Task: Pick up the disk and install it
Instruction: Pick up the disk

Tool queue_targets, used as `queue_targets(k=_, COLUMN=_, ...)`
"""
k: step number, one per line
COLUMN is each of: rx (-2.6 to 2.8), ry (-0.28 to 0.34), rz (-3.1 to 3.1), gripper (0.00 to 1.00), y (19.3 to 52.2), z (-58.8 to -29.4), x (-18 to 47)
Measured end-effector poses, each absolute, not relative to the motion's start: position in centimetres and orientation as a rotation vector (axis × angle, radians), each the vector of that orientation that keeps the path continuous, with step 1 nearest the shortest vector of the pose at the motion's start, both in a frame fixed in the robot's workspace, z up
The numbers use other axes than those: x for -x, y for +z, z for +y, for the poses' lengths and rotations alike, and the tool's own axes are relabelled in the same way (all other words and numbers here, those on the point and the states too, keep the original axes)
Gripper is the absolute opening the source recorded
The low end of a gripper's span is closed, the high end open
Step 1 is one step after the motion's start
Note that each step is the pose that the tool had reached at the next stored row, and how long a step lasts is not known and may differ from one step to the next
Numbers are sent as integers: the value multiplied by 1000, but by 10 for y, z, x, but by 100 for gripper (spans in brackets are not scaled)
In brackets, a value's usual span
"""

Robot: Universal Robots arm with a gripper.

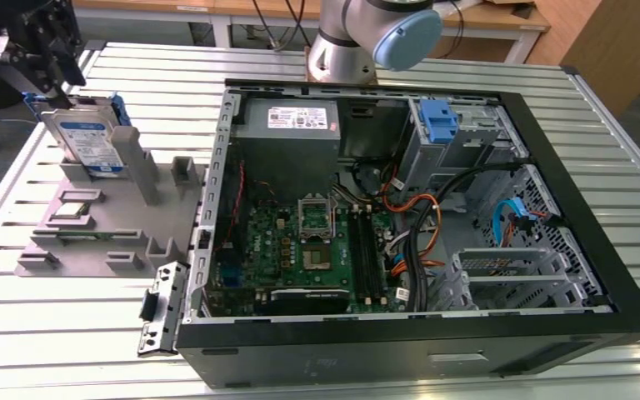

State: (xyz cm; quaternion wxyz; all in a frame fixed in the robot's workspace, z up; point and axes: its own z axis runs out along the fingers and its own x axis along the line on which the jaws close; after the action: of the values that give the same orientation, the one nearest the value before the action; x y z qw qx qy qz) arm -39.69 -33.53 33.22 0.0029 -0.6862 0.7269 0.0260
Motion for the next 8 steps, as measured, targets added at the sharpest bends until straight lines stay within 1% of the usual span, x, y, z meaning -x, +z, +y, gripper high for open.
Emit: queue_targets(k=8, rx=2257, ry=82, rz=2179, gripper=53, y=324, z=-334, x=397)
